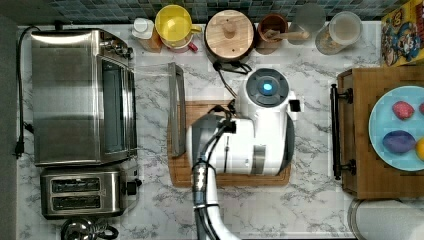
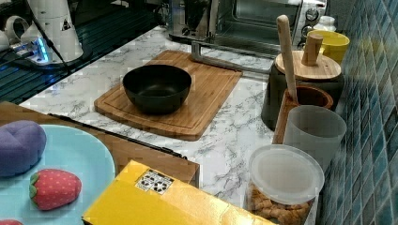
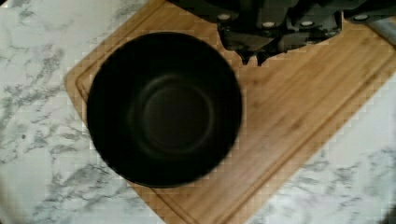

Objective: Pick up the bowl.

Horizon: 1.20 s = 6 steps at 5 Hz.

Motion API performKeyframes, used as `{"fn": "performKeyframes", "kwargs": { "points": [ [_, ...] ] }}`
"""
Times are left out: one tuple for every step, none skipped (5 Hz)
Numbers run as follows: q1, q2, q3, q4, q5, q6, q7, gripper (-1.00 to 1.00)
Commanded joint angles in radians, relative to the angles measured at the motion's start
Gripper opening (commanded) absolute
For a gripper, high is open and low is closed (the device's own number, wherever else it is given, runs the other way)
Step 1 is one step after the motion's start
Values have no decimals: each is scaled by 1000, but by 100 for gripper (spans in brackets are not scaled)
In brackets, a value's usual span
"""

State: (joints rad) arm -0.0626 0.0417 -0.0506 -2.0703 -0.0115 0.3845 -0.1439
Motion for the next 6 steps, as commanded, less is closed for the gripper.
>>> {"fn": "performKeyframes", "kwargs": {
  "points": [
    [-105, -115, -133, -72, 11, 42, -109, 0],
    [-110, -119, -144, -149, 7, 81, -164, 0],
    [-128, -89, -135, -204, 32, 114, -225, 0],
    [-154, -101, -147, -280, 63, 192, -288, 0],
    [-169, -141, -171, -348, 72, 272, -359, 0],
    [-186, -170, -189, -406, 139, 353, -444, 0]
  ]
}}
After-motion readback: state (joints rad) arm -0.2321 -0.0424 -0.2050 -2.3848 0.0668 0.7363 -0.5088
